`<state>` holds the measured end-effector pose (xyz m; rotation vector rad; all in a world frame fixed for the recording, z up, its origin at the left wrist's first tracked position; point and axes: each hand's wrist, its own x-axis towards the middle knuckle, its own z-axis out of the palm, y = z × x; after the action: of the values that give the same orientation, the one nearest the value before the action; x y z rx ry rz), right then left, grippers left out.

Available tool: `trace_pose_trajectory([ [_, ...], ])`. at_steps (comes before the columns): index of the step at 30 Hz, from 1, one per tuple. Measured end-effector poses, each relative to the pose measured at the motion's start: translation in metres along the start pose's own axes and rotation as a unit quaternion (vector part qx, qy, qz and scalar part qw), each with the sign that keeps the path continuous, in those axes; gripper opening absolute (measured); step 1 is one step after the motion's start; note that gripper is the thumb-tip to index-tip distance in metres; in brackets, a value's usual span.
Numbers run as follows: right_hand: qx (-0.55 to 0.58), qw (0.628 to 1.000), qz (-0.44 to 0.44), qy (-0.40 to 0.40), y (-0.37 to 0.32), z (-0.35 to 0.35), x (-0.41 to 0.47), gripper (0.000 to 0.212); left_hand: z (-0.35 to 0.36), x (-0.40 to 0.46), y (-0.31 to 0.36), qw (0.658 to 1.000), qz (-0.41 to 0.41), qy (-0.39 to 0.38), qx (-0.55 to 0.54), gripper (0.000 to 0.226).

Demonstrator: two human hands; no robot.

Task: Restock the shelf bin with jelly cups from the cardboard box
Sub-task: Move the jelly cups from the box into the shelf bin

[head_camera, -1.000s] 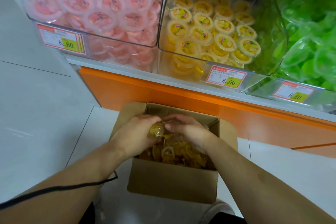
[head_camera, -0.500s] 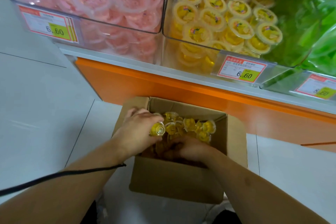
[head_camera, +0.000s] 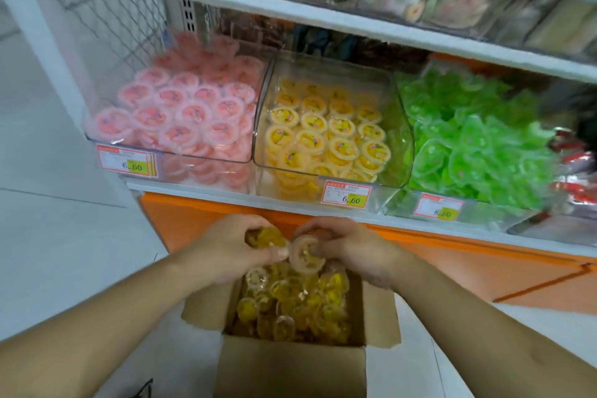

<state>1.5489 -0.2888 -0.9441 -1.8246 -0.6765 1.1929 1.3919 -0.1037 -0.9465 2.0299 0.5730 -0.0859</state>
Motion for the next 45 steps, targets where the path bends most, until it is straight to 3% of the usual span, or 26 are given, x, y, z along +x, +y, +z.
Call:
trace_pose_trajectory([
  [3,0.025,0.998,-0.059,0.02,-0.037,-0.012,-0.033,0.03,-0.018,-0.017,0.043,0.988,0.009,0.017,-0.153,0.023],
  [6,0.08,0.988,-0.117,0.059,-0.065,-0.018,-0.055,0.016,-0.029,-0.03,0.08,0.968,0.002,0.023,-0.248,0.016],
  [10,0.079,0.98,-0.155,0.102,-0.085,-0.024,-0.063,0.018,-0.032,-0.03,0.108,0.942,-0.004,0.005,-0.334,0.029],
  [15,0.073,0.968,-0.151,0.189,-0.105,-0.048,-0.046,0.021,-0.04,0.003,0.118,0.974,0.027,0.062,-0.215,0.029],
  [18,-0.009,0.957,-0.132,0.258,-0.11,-0.061,-0.022,0.019,-0.052,0.023,0.119,0.983,0.055,0.15,-0.09,0.028],
  [21,-0.106,0.944,-0.108,0.295,-0.104,-0.062,0.006,0.017,-0.06,0.033,0.121,0.976,0.069,0.198,-0.055,0.025],
  [26,-0.215,0.922,-0.089,0.308,-0.093,-0.057,0.025,0.017,-0.061,0.042,0.116,0.978,0.079,0.189,-0.042,0.022],
  [36,-0.24,0.906,-0.067,0.343,-0.094,-0.052,0.019,0.015,-0.064,0.04,0.111,0.976,0.077,0.197,-0.053,0.024],
  [41,-0.229,0.902,-0.053,0.363,-0.093,-0.056,0.018,0.025,-0.063,0.04,0.106,0.977,0.075,0.18,-0.086,0.026],
  [45,-0.226,0.905,-0.051,0.358,-0.092,-0.056,0.017,0.014,-0.06,0.041,0.108,0.978,0.07,0.17,-0.098,0.026],
])
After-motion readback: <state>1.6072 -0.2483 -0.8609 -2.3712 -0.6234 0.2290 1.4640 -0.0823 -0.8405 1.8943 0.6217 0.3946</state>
